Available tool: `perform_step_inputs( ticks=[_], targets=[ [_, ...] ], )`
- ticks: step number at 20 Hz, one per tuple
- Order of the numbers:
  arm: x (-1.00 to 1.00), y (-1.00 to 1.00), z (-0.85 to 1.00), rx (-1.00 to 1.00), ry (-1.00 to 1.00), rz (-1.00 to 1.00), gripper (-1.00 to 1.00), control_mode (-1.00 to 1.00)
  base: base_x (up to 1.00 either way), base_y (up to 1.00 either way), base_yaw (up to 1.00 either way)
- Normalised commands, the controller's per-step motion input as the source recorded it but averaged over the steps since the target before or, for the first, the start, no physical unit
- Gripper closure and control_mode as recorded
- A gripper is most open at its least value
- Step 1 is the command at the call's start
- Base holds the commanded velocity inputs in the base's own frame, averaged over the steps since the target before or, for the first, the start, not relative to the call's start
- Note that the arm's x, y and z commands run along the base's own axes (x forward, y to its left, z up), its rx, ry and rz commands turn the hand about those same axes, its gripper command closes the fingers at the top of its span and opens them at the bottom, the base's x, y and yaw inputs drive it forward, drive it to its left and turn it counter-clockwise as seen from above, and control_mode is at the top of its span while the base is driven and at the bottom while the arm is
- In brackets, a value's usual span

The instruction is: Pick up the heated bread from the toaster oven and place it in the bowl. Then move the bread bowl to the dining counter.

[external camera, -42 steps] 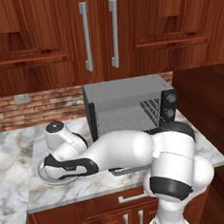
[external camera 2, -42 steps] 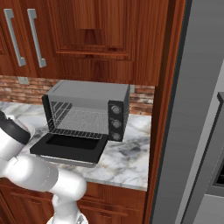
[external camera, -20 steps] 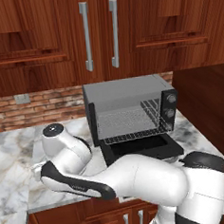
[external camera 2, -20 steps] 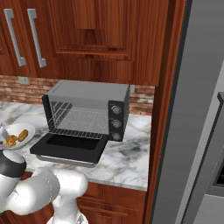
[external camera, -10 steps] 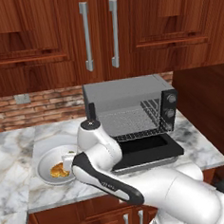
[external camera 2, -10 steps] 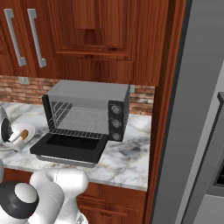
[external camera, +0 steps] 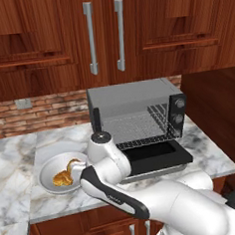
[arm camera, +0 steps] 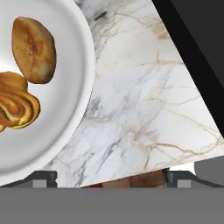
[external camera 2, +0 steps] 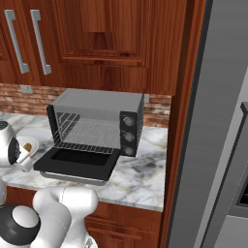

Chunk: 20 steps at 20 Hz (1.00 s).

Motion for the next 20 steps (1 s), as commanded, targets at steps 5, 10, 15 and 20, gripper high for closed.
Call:
perform_step_inputs(
  ticks=[5, 10, 15, 20],
  targets=[
    [0.24, 0.0, 0.02, 0.0, -0.03, -0.09, -1.0, -1.0, 0.0, 0.0, 0.0],
    [0.15, 0.08, -0.02, 0.0, 0.0, -0.01, -1.0, -1.0, 0.0, 0.0, 0.0],
    [0.27, 0.16, -0.12, 0.0, 0.0, 0.0, -1.0, -1.0, 0.0, 0.0, 0.0],
    [0.3, 0.14, -0.13, 0.0, 0.0, 0.0, -1.0, -1.0, 0.0, 0.0, 0.0]
  ],
)
